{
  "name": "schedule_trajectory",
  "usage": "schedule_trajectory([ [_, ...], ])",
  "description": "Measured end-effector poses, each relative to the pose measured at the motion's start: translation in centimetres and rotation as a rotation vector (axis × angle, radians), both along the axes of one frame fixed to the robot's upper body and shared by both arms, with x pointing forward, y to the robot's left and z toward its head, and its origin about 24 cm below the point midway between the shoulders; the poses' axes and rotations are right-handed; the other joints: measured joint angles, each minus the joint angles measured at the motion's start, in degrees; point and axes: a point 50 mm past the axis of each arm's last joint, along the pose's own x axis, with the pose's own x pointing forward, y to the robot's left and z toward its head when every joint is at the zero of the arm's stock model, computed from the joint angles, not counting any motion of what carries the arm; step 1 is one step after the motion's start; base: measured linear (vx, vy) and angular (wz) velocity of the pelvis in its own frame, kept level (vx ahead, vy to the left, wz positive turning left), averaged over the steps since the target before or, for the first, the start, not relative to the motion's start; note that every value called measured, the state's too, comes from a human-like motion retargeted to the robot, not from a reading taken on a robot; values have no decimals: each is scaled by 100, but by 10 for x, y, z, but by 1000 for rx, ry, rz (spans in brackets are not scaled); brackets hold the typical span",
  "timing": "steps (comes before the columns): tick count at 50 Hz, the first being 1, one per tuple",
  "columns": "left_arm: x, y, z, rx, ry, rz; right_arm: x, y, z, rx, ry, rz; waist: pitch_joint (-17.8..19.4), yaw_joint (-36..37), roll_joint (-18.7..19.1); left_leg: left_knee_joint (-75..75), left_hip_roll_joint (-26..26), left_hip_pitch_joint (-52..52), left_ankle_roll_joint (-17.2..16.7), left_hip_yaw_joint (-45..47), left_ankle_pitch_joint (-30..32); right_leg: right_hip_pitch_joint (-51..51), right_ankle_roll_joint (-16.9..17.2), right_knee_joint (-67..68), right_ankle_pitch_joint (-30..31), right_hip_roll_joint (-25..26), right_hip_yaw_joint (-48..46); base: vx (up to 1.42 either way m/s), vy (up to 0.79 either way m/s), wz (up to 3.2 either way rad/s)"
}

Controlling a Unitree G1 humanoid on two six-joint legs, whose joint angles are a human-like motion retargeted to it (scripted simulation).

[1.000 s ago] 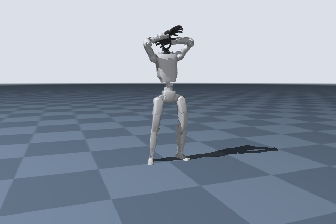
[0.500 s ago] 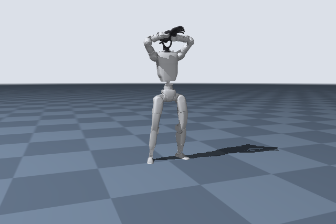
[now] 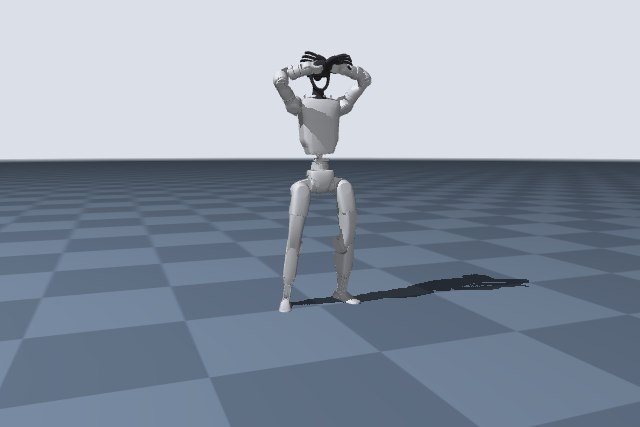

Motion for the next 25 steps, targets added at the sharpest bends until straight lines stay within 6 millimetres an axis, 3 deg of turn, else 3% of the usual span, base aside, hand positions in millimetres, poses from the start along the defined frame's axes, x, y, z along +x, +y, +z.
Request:
schedule_trajectory([
  [3,21,22,51,-273,38,74,-35,14,-24,-106,38,175,123,-13,-2,-1,-19,42,47,13,-5,32,35,4,-15,-21,6,0,0,0],
  [5,39,40,71,-398,82,169,-53,20,-29,-101,102,293,174,66,89,-2,-28,57,80,28,-5,37,47,2,-18,-30,19,0,0,0],
  [6,51,46,71,-404,112,240,-57,21,-25,-69,125,335,172,123,146,0,-28,61,92,36,-7,37,50,2,-18,-30,26,0,0,0],
  [8,72,50,59,-344,175,367,-59,22,-14,19,152,389,135,260,280,2,-24,64,106,51,-12,32,48,-1,-14,-27,41,0,0,0],
  [10,81,44,30,-186,207,427,-51,23,4,137,153,403,60,398,454,9,-8,52,99,63,-17,17,35,-5,-3,-13,57,0,0,0],
  [12,67,29,-5,14,148,374,-34,20,22,262,155,375,-45,458,574,10,8,33,74,64,-15,-1,12,-8,8,4,64,0,0,0],
  [14,38,15,-34,166,61,242,-13,13,35,349,157,296,-120,445,588,10,21,13,39,57,-11,-16,-12,-8,17,17,63,0,0,0],
  [15,23,10,-45,218,30,164,-3,9,40,375,156,242,-143,417,558,11,25,5,22,51,-9,-21,-25,-8,19,22,60,0,0,0],
  [17,4,4,-49,224,28,48,14,1,40,349,162,120,-136,315,399,6,23,0,-3,37,-4,-17,-38,-8,17,22,46,0,0,0],
  [20,1,3,-20,76,18,9,19,-2,21,188,159,10,-75,146,112,2,7,8,-14,17,1,3,-25,-11,7,9,24,0,0,0],
  [25,28,31,62,-313,30,141,-34,18,-18,-74,13,209,40,118,26,-10,-27,28,40,17,12,20,59,-19,-2,-24,11,0,0,0],
])
